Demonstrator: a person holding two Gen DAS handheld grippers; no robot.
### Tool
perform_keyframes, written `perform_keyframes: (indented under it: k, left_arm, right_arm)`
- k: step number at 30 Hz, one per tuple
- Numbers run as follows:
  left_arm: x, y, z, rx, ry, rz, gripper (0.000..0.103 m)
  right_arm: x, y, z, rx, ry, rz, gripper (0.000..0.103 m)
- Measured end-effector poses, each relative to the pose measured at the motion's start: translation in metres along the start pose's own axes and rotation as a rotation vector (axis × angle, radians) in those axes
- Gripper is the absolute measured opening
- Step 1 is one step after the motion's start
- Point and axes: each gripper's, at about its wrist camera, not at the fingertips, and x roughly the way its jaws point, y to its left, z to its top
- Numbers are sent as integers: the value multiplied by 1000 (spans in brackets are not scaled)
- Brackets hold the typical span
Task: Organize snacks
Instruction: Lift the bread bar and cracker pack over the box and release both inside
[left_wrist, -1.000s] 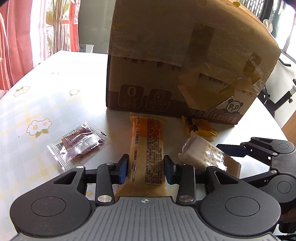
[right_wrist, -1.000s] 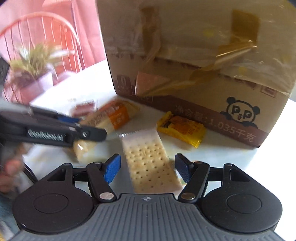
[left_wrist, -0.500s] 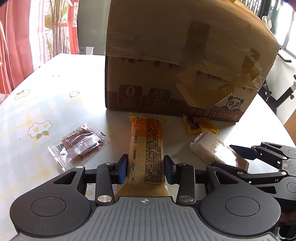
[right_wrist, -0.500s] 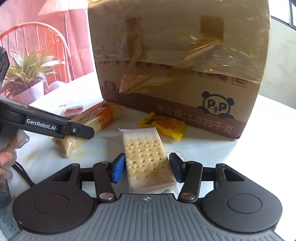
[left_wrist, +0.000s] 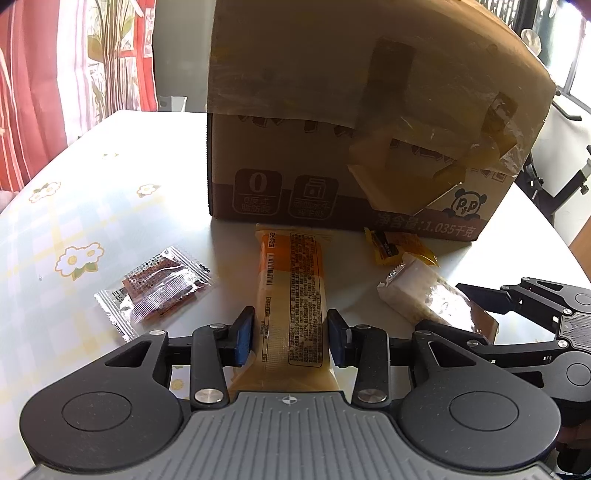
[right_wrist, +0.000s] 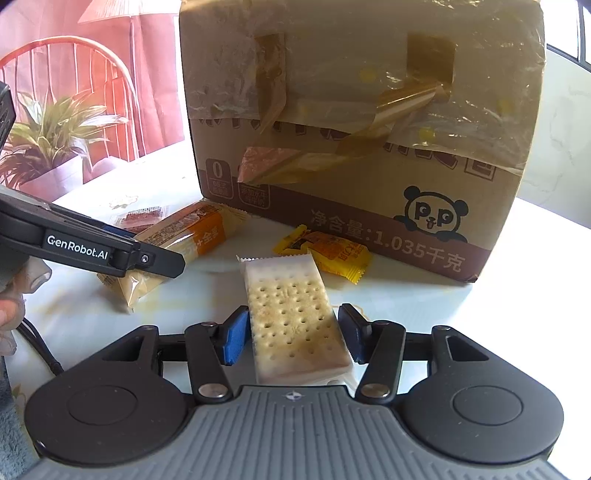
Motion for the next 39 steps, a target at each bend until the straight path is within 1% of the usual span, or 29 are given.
perform_keyframes:
  k: [4, 8, 13, 14, 18, 22, 29, 33, 35, 39]
  left_arm:
    - [0, -1, 1, 11, -1, 5, 42]
    - [8, -1, 10, 21, 10, 5, 42]
    - [16, -5, 17, 32, 7, 21, 42]
    - [16, -6, 16, 39, 4, 28, 40]
    - [8, -4, 8, 26, -4, -1, 39]
    - [-1, -3, 1, 11, 1, -11, 39]
    - [-17, 1, 4, -13, -18, -14, 39]
    - [-26, 0, 7, -16, -44, -16, 39]
    - [-31, -1, 10, -21, -64, -20, 39]
    - [-50, -3, 20, -13, -125, -36, 39]
  right_arm:
    - [1, 2, 0, -13, -1, -11, 56]
    - [2, 1, 0, -11, -2, -11, 56]
    - [3, 1, 1, -9, 0, -11, 58]
    - [3, 1, 1, -9, 0, -11, 58]
    - [2, 0, 1, -3, -2, -5, 57]
    - [-2, -3, -1, 14, -9, 10, 54]
    - [-12, -9, -1, 68, -21, 55, 51]
    - [-24, -21, -5, 149, -25, 44, 50]
    - [-35, -28, -6, 190, -48, 36, 49]
    - [-59, -36, 3, 203, -119, 16, 49]
